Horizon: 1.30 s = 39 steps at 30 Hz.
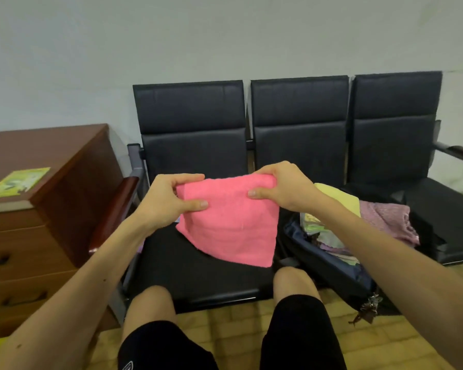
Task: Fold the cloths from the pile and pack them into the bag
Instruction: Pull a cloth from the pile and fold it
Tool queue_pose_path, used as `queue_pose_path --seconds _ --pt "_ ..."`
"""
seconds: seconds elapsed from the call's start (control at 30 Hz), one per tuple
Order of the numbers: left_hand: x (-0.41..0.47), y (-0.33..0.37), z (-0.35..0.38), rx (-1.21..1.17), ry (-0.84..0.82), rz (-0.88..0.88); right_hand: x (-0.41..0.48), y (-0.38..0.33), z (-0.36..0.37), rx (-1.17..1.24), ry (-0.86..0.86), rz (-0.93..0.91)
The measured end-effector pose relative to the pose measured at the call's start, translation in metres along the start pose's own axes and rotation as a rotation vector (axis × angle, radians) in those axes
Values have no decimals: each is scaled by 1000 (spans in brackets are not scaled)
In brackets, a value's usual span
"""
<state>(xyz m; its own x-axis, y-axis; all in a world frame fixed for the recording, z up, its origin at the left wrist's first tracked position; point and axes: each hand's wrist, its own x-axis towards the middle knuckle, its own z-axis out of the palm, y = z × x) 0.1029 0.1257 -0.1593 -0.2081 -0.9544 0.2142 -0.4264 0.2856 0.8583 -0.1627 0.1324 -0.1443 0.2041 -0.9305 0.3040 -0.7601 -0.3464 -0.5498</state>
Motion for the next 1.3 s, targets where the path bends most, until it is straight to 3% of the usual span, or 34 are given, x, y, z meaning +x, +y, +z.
queue_pose_path --seconds 0.23,0.6,0.8,0.93,1.0,1.07,1.13,1.2,1.3 --pt "11 -1 11 196 26 20 -4 19 -9 -145 -8 19" --pt "22 11 33 317 39 57 -8 49 -12 -29 -89 122" --pt "25 19 43 301 70 151 -14 66 -16 74 -112 104" --pt "30 17 49 124 20 191 -22 70 -16 52 -56 103" --pt "32 19 54 -43 -36 175 -28 64 -15 201 52 145" --pt "35 26 62 -201 14 182 -42 49 -6 721 143 287" --pt "46 33 73 -268 90 198 -54 41 15 1198 89 444" --pt "57 32 84 -197 124 204 -64 40 38 1268 14 470" --pt "70 24 104 -179 58 59 -67 45 38 1264 100 523"
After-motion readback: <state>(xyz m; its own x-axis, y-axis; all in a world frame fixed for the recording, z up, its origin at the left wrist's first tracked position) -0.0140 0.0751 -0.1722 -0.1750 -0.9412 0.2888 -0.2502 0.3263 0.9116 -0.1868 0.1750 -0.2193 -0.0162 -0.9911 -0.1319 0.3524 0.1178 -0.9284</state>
